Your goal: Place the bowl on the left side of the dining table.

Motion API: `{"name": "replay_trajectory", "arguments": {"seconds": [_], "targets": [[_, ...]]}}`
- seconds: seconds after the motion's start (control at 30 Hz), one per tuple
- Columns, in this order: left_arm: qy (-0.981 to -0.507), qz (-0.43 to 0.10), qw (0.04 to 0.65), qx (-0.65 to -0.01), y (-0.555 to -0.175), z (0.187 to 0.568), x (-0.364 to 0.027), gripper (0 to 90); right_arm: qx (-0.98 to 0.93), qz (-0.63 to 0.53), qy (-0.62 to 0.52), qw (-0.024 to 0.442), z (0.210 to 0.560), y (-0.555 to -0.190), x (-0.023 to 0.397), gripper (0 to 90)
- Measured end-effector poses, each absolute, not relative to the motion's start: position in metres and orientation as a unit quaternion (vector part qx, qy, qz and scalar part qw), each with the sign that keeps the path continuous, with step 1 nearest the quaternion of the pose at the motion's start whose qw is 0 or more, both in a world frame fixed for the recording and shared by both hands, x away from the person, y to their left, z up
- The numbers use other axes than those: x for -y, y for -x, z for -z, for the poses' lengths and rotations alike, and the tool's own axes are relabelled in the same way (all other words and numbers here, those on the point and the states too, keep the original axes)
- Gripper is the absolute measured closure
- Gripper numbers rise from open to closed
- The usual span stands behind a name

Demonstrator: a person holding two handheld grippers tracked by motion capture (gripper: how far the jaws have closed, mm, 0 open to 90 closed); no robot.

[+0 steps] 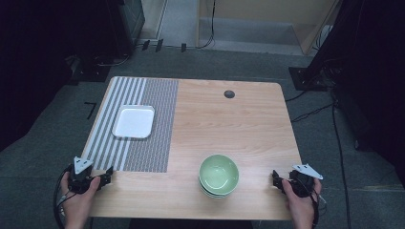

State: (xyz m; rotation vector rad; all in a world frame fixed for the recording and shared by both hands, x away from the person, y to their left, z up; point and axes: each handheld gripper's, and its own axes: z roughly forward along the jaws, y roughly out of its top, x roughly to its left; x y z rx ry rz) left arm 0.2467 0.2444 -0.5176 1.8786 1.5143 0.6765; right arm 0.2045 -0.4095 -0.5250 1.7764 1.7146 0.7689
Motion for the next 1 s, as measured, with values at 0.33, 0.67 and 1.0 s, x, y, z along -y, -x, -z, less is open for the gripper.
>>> {"name": "replay_trajectory", "arguments": {"seconds": [0.33, 0.67, 1.0], "targets": [[-0.71, -0.257, 0.312, -0.576, -0.247, 0.518, -0.244, 16.3, -0.626, -0.3, -0.667, 0.27, 0.522, -0.205, 0.406, 10.8], [-0.71, -0.257, 0.312, -0.576, -0.247, 0.518, -0.244, 16.3, -0.607, -0.363, -0.647, 0.286, 0.487, -0.202, 0.386, 15.2], [-0.71, -0.257, 0.312, -0.576, -0.247, 0.518, -0.244, 16.3, -0.595, -0.41, -0.632, 0.281, 0.461, -0.197, 0.362, 17.3]]}}
